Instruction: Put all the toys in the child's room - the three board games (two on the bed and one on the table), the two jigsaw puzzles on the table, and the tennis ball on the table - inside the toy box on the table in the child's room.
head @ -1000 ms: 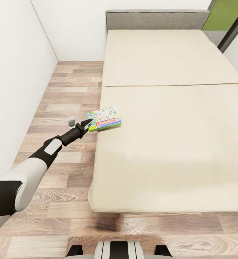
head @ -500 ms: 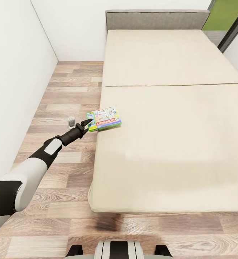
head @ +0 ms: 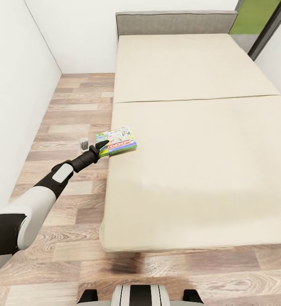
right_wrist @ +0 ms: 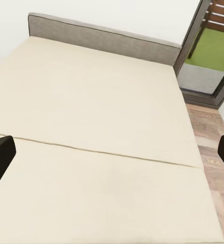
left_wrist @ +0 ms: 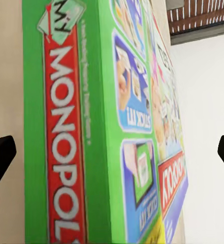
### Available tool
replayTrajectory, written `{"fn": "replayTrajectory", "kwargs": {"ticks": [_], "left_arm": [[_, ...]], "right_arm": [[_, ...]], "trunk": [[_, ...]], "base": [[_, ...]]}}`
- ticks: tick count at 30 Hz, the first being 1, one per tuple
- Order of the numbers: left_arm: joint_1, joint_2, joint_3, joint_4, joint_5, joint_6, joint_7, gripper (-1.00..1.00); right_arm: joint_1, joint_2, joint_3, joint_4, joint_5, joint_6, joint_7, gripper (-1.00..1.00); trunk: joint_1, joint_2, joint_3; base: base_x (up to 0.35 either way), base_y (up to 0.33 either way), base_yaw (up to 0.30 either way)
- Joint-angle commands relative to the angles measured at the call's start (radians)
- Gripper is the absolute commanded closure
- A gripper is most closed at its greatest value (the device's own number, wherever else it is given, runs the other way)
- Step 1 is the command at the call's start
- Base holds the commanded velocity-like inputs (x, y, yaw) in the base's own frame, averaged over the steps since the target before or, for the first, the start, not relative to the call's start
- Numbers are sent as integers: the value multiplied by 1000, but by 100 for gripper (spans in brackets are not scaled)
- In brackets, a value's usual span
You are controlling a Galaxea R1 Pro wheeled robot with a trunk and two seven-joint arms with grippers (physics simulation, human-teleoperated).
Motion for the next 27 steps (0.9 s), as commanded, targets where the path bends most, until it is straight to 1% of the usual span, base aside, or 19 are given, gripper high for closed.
{"fn": "replayTrajectory", "kwargs": {"ticks": [1,10,27], "left_arm": [[0,1,-7,0,11,8,-1,-100],[0,1,-8,-5,12,8,-2,-100],[2,1,-8,-10,13,8,-3,-100]], "right_arm": [[-4,0,2,0,6,5,7,-100],[-4,0,1,0,6,5,7,-100],[-4,0,1,-1,6,5,7,-100]], "trunk": [[0,0,-1],[0,0,-1],[0,0,-1]], "base": [[0,0,-99],[0,0,-52],[0,0,-9]]}}
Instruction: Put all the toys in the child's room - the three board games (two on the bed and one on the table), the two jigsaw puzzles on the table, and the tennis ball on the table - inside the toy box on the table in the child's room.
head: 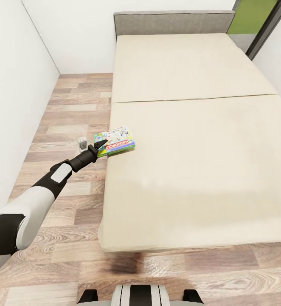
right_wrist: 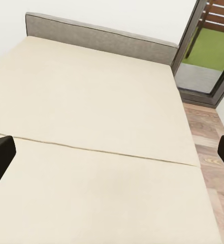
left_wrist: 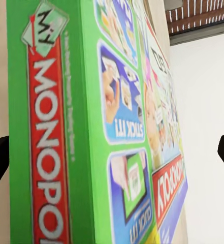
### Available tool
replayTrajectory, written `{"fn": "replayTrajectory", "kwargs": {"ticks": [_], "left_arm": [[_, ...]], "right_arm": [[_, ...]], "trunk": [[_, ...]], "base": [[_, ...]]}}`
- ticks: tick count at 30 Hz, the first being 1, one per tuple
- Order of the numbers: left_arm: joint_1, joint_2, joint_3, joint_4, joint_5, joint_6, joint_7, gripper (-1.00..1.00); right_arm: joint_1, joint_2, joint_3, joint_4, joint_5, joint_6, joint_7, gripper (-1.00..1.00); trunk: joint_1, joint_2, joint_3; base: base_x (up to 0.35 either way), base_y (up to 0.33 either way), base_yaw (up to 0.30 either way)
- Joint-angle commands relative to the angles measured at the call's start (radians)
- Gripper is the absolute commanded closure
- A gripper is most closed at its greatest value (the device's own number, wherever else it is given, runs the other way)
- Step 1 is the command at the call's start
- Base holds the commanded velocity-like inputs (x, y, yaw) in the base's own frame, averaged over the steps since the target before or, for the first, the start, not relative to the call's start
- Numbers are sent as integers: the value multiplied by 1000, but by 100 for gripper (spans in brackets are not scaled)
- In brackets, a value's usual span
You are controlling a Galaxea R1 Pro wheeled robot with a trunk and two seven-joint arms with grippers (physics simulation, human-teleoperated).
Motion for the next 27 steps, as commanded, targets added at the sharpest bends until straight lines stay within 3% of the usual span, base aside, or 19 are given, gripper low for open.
{"fn": "replayTrajectory", "kwargs": {"ticks": [1,27], "left_arm": [[0,-8,-12,0,15,16,-2,100],[0,-8,-13,-3,16,16,-9,100]], "right_arm": [[-3,0,1,0,6,5,8,-100],[-3,0,1,0,6,5,7,-100]], "trunk": [[0,0,-1],[0,0,-1]], "base": [[0,0,-2],[0,0,0]]}}
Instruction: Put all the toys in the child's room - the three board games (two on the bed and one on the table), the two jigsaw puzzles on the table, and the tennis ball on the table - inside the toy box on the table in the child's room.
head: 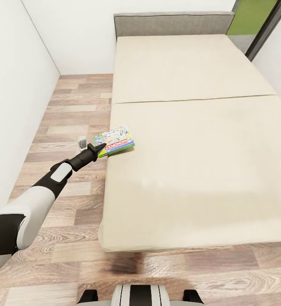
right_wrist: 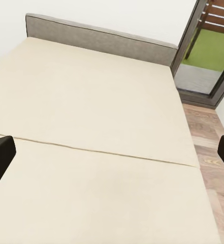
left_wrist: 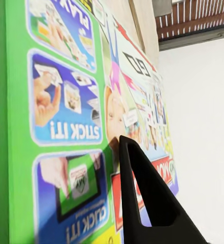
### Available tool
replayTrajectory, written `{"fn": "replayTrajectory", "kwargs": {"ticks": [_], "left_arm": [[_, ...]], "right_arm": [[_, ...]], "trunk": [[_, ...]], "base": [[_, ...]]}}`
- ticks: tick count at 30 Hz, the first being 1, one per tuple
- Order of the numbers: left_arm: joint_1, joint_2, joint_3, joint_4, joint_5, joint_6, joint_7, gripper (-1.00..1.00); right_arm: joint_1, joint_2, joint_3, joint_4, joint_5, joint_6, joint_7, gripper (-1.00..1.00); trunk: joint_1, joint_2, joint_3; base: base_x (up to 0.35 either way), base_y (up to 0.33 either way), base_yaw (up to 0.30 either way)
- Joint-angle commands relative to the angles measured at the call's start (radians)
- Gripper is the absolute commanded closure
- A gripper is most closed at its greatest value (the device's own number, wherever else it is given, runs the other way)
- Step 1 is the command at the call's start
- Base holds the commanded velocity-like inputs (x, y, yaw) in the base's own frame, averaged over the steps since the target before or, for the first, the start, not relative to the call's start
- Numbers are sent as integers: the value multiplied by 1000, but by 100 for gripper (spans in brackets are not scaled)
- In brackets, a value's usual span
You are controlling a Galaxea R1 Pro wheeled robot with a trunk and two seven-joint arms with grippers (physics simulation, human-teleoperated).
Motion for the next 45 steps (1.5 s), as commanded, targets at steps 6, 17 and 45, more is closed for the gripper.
{"fn": "replayTrajectory", "kwargs": {"ticks": [6,17,45], "left_arm": [[1,-4,-21,0,-15,1,-11,100],[17,-4,-21,-117,-14,20,-15,100],[89,-6,-21,-390,-12,173,12,100]], "right_arm": [[-4,0,3,0,5,5,7,-100],[-4,0,3,0,5,5,7,-100],[9,1,7,2,7,5,7,-100]], "trunk": [[4,0,-1],[4,0,-1],[4,0,-1]], "base": [[0,0,0],[0,0,0],[0,0,0]]}}
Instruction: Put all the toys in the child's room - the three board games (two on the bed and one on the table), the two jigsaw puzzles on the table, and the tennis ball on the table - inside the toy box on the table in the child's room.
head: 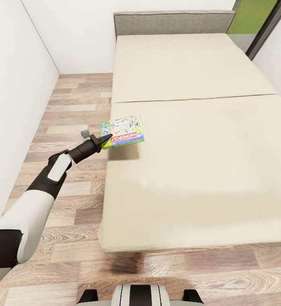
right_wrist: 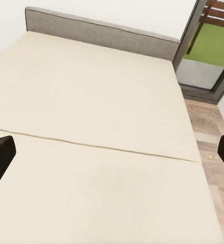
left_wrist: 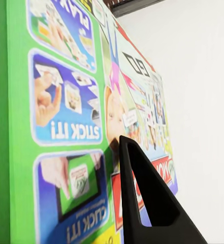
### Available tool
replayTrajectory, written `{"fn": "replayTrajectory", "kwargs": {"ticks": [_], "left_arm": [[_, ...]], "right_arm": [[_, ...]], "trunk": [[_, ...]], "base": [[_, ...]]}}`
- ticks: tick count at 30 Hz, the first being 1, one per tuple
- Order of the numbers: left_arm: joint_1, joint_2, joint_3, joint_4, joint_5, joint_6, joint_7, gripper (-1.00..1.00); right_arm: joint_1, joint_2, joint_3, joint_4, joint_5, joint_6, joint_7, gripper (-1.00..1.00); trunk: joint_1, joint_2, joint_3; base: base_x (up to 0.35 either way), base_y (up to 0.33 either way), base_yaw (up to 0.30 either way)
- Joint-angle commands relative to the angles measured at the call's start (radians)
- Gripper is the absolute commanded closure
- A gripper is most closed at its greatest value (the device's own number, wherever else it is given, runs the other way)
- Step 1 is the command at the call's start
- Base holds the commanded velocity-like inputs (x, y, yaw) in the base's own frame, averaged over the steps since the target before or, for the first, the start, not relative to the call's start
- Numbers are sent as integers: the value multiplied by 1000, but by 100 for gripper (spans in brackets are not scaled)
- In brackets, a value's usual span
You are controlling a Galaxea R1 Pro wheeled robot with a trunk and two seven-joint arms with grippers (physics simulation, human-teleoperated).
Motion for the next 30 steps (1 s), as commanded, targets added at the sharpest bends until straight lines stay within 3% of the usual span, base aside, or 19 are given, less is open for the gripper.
{"fn": "replayTrajectory", "kwargs": {"ticks": [1,6,10,11,12,14,15,16,20,21,25,26,29,30], "left_arm": [[-1,1,-3,0,8,5,0,100],[16,1,-2,-51,9,69,3,100],[66,-2,-2,-196,14,170,31,100],[66,-2,-2,-196,14,170,31,100],[88,-6,-1,-254,17,198,49,100],[138,-26,3,-383,27,255,99,100],[138,-26,3,-383,27,255,99,100],[164,-39,5,-449,36,283,134,100],[263,-99,15,-680,100,361,327,100],[263,-99,15,-680,100,361,327,100],[334,-143,13,-794,210,392,528,100],[334,-143,13,-794,210,392,528,100],[361,-161,11,-833,270,403,633,100],[361,-161,11,-833,270,403,633,100]], "right_arm": [[-3,0,1,0,5,5,7,-100],[45,3,2,2,0,5,13,-100],[222,14,2,11,-50,5,54,-100],[222,14,2,11,-50,5,54,-100],[281,21,2,13,-72,5,71,-100],[393,47,0,16,-121,5,107,-100],[444,67,-2,15,-146,5,125,-100],[444,67,-2,15,-146,5,125,-100],[579,193,-24,8,-217,5,176,-100],[579,193,-24,8,-217,5,176,-100],[650,331,-48,4,-244,-14,197,-100],[650,331,-48,4,-244,-14,197,-100],[709,390,-71,2,-253,-32,203,-100],[709,390,-71,2,-253,-32,203,-100]], "trunk": [[0,0,-1],[0,0,-1],[0,0,-1],[0,0,-1],[0,0,-1],[0,0,-1],[0,0,-1],[0,0,-1],[0,0,-1],[0,0,-1],[0,0,-1],[0,0,-1],[0,0,-1],[0,0,-1]], "base": [[0,0,0],[0,0,0],[0,0,0],[0,0,0],[0,0,0],[0,0,0],[0,0,0],[0,0,0],[0,0,0],[0,0,0],[0,0,0],[0,0,0],[0,0,0],[0,0,0]]}}
